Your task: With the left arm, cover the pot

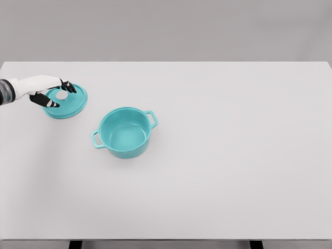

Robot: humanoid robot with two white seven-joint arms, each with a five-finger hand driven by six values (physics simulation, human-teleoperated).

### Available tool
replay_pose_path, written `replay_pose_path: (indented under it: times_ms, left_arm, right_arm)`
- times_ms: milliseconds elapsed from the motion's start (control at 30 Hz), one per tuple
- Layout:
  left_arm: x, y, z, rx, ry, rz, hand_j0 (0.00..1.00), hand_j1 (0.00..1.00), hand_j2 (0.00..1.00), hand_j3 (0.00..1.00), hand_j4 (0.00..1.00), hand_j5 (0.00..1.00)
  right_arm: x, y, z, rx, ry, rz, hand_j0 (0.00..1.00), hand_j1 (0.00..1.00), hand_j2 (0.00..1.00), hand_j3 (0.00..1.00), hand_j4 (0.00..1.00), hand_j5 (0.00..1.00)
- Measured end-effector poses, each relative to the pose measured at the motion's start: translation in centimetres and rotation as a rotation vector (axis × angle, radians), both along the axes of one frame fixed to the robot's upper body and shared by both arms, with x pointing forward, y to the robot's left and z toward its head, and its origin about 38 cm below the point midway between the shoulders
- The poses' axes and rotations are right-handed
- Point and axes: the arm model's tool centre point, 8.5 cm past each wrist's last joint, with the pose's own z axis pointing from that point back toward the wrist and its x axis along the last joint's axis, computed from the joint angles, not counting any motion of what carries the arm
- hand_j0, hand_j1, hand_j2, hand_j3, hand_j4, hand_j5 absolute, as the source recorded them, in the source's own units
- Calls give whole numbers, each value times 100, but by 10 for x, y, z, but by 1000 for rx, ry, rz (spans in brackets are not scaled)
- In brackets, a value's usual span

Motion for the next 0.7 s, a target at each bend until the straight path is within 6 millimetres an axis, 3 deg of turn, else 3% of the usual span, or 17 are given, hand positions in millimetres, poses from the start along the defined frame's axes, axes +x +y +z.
replay_pose_path:
  times_ms: [300, 700]
  left_arm:
    - [-1, 2, -2, -1, 6, 6, 59, 59, 59, 59, 59, 59]
    - [-1, 2, -3, -1, 9, 6, 59, 59, 59, 59, 59, 59]
  right_arm:
    - [0, 0, 0, 0, 0, 0, 100, 100, 100, 100, 100, 100]
    - [0, 0, 0, 0, 0, 0, 100, 100, 100, 100, 100, 100]
